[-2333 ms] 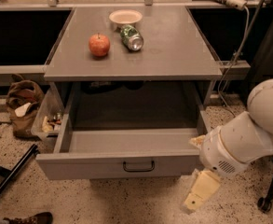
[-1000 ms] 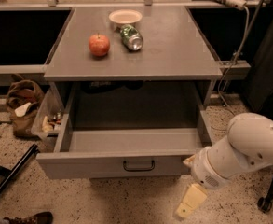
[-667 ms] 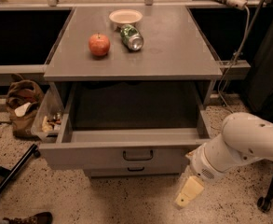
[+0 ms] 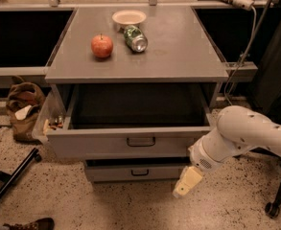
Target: Close top drawer
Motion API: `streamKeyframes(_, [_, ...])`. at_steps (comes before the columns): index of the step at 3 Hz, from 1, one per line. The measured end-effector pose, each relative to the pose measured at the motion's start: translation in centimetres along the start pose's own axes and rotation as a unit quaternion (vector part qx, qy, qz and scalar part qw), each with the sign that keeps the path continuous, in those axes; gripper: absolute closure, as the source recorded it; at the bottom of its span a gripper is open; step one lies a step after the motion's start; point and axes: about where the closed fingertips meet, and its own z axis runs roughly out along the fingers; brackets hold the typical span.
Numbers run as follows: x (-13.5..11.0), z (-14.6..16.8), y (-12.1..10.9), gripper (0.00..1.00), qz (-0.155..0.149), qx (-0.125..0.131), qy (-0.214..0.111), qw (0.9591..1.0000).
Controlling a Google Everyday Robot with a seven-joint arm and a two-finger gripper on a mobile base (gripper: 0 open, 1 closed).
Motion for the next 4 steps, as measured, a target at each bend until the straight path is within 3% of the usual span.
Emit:
streamKeyframes(2, [-3.0,0.0,-2.9,0.0,-0.009,0.013,-0.016,0.9997])
streamKeyframes(4, [-9.3,-0.3,-7.5,0.0,-0.027,0.031,-0.05,0.9979])
